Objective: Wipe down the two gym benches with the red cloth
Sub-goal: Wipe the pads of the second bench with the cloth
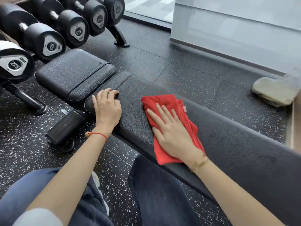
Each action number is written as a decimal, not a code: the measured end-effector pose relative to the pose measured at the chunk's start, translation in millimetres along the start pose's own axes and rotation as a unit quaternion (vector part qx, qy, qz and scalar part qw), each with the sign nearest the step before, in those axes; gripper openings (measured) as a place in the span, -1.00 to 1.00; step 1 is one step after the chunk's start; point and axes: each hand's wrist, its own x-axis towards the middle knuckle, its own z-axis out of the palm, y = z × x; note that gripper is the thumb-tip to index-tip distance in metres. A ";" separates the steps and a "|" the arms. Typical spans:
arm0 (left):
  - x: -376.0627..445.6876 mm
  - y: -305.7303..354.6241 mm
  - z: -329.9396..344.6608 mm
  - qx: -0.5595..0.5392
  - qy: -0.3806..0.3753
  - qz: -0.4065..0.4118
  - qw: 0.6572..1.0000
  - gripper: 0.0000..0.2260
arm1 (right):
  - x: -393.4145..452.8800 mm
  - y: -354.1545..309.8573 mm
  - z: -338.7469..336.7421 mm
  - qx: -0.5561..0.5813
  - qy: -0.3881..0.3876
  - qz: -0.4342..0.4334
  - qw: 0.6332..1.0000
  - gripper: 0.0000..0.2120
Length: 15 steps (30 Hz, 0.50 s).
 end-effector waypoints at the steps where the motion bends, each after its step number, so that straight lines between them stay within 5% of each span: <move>1: -0.2 1.2 0.1 -0.004 0.000 0.005 1.000 -0.68 | -16.8 -1.3 -0.7 0.001 -0.008 -0.011 1.000 -0.46; 7: -4.4 3.6 2.9 -0.004 0.008 0.013 1.000 -0.66 | -65.4 36.4 -16.3 0.021 -0.008 0.048 0.999 -0.46; 15: -2.8 4.0 -0.3 -0.006 0.018 0.009 1.000 -0.67 | 52.9 51.4 -15.6 0.018 0.014 0.070 0.997 -0.47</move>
